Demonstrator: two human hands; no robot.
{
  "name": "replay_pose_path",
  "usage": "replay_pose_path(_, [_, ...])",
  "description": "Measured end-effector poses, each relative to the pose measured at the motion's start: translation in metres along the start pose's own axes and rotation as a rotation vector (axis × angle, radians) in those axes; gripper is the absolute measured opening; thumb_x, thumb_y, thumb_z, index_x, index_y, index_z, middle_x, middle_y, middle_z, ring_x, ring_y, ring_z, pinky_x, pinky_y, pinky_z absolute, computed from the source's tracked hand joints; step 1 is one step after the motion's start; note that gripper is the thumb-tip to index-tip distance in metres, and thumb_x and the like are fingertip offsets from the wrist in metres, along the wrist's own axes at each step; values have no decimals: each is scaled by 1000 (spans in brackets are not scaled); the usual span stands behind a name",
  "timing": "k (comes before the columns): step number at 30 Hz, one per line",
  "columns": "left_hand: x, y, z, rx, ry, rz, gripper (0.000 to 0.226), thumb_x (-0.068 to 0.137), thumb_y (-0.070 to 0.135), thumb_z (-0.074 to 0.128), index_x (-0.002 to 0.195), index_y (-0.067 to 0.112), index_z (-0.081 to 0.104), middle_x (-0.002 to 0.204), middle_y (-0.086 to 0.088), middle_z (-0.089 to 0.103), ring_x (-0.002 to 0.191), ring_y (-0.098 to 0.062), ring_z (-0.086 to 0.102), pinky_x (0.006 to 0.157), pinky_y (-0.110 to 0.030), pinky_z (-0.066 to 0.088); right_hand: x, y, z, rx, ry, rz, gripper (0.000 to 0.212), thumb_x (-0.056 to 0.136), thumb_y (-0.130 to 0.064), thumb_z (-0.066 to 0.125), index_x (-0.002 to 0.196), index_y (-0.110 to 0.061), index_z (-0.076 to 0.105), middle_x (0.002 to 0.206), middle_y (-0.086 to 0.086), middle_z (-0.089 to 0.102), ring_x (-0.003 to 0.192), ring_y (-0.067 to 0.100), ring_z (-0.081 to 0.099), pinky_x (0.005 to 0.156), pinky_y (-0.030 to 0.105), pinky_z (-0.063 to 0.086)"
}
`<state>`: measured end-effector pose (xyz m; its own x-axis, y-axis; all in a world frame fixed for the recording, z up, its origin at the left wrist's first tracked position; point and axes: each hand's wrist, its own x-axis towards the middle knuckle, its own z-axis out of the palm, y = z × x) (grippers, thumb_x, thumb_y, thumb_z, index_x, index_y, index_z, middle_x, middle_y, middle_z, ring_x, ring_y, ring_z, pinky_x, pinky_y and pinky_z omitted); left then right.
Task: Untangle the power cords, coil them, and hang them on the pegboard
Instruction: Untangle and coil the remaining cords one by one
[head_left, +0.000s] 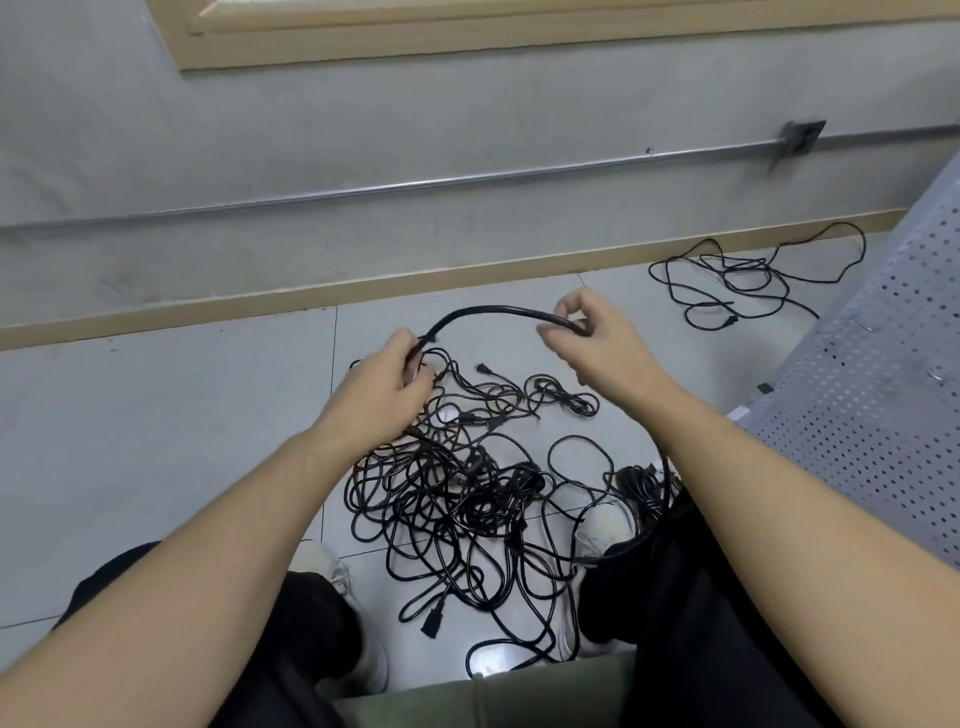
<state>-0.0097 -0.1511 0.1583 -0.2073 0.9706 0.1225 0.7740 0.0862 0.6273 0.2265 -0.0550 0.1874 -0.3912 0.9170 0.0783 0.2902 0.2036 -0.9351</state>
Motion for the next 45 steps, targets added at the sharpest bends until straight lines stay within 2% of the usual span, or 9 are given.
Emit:
replay_pose_path(5, [-4,12,-17,404,57,97,15,104,31,48,102,26,34,72,5,53,69,-30,54,59,-38,38,-7,3,11,-104,-401,47,60,86,-22,80,134,-33,46,76,4,64,55,10,57,55,25,48])
replay_pose_path(9, [-10,13,1,483,-70,198,10,101,32,48,108,25,47,88,5,61,81,-29,58,64,-38,43,-17,-7,30,-154,-545,46,39,89,-32,78,124,-28,60,73,0,56,53,7,48,52,20,45])
replay_pose_path(13, [-7,-3,18,245,-313,174,19,95,27,62,87,28,45,76,11,58,71,-14,56,64,-33,44,-16,-11,25,-151,-407,-24,27,94,-37,71,80,-17,60,60,-8,49,44,2,36,46,12,30])
replay_pose_path(16, [-3,-25,24,77,-451,50,25,90,26,71,77,24,50,66,12,53,61,-9,49,62,-32,39,-12,-9,11,-47,-282,6,28,96,-31,69,77,-13,59,47,-16,39,41,2,30,43,14,25])
replay_pose_path(21, [-4,-32,23,-225,-342,6,30,95,42,59,79,18,52,66,-1,52,61,-21,48,62,-38,37,3,-1,-6,201,67,71,29,97,-24,66,74,-15,51,49,-4,41,44,12,29,43,23,25])
replay_pose_path(25, [-4,-14,16,-172,-222,187,22,98,52,46,87,34,53,77,-3,58,71,-15,57,69,-37,44,15,16,-14,-235,120,125,11,94,-35,62,93,-25,60,74,-10,60,69,16,55,70,33,48])
replay_pose_path(30, [-6,2,17,-61,-223,271,30,96,58,46,95,32,60,79,7,62,80,-15,60,79,-44,52,0,4,12,-614,-332,-141,47,89,-44,37,127,-31,63,131,-7,64,126,15,52,112,43,37])
replay_pose_path(36, [-12,6,15,-340,-324,112,31,72,46,72,87,35,46,77,2,65,68,-21,55,68,-40,49,-20,-6,47,-559,-547,-184,42,103,-51,50,72,-22,55,67,-9,53,67,7,49,69,21,41])
replay_pose_path(45, [-17,-17,43,-259,-515,-38,34,88,51,67,70,23,58,75,-13,70,83,-33,69,84,-50,53,-21,-12,24,158,-344,-80,51,91,-22,76,57,-19,38,58,1,28,53,11,27,50,18,28])
